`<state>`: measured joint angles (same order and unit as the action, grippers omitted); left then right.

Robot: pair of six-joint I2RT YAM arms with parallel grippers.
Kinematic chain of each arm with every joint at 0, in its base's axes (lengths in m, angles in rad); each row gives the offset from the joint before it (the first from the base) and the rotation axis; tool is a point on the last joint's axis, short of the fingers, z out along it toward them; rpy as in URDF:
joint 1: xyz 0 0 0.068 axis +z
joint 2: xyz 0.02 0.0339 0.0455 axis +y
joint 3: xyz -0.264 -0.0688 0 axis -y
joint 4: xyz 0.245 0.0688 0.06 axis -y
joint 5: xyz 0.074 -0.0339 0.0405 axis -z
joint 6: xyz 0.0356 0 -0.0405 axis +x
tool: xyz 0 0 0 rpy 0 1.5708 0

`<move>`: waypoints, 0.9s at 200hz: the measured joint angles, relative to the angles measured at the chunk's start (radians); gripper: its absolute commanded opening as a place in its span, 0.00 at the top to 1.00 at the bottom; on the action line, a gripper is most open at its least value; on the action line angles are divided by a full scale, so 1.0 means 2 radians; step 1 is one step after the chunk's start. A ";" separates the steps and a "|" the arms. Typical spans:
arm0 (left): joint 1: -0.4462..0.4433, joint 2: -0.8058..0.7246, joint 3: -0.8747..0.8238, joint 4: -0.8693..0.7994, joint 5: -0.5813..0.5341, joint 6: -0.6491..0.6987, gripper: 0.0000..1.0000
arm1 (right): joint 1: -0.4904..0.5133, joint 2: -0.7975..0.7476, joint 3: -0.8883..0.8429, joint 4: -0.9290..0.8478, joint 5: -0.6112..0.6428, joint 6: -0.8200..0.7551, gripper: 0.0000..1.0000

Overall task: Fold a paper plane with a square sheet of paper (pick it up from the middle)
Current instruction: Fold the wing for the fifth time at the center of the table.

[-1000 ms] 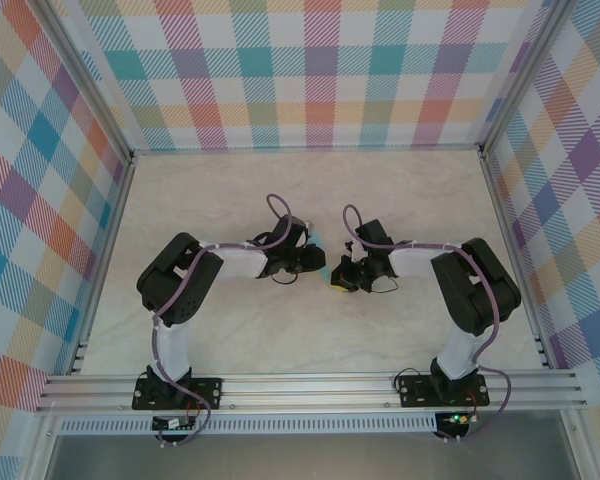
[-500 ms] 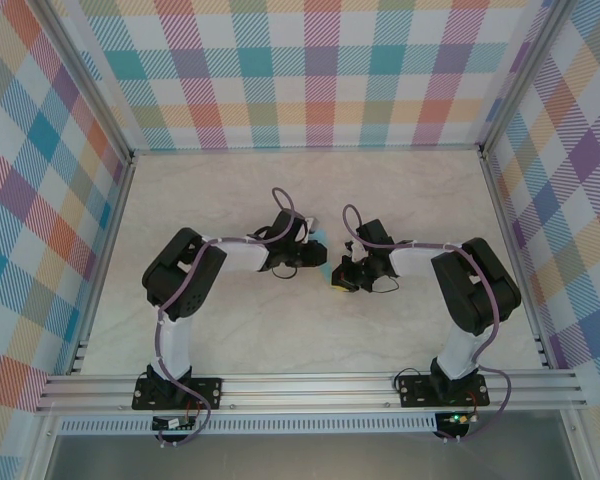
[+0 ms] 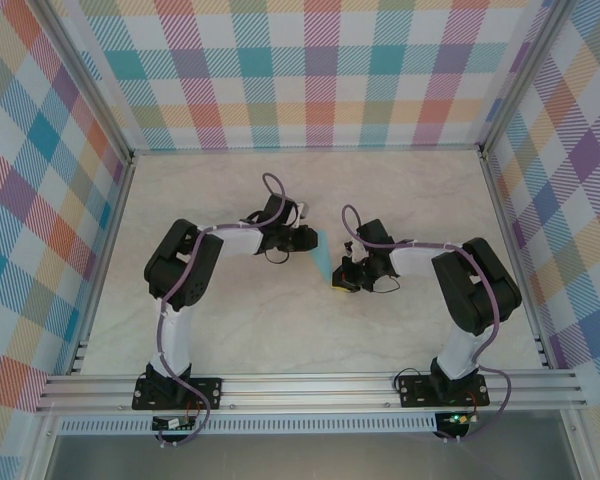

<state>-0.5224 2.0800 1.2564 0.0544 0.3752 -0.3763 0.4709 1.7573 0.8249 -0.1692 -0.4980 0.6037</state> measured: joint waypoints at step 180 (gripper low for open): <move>0.066 -0.054 0.017 -0.067 -0.093 0.002 0.67 | -0.002 -0.068 -0.009 -0.047 0.005 -0.003 0.66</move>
<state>-0.3908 1.9728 1.2900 -0.0803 0.1886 -0.3714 0.4660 1.6211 0.8066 -0.2642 -0.4889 0.5983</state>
